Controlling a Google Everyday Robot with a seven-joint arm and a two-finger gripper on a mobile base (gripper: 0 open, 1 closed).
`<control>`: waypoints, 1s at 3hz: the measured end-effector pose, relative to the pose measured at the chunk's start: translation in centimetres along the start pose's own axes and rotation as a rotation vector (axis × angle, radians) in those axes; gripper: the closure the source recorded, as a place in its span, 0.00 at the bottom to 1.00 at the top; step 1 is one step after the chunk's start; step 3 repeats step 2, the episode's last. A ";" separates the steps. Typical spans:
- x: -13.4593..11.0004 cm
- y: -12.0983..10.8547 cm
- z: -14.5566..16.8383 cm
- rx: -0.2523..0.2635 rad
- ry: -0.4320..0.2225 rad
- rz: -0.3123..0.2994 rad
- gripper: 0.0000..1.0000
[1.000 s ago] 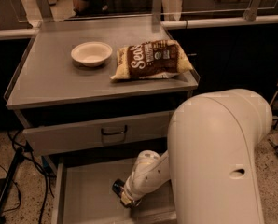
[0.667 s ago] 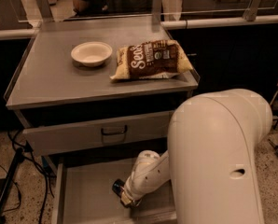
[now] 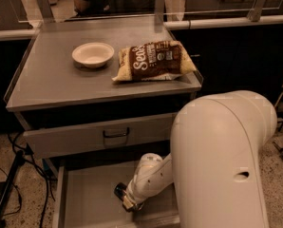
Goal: Place redbull can into middle drawer
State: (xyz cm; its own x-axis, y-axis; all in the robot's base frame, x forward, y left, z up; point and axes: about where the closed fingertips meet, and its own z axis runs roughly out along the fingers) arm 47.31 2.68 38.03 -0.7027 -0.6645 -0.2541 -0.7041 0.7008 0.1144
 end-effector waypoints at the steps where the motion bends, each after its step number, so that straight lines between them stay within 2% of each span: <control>1: 0.0 0.0 0.0 0.000 0.000 0.000 0.00; 3: 0.0 0.0 0.0 0.000 0.000 0.000 0.00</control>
Offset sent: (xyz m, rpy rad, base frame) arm 0.0000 0.0000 0.0000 0.0000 0.0000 0.0000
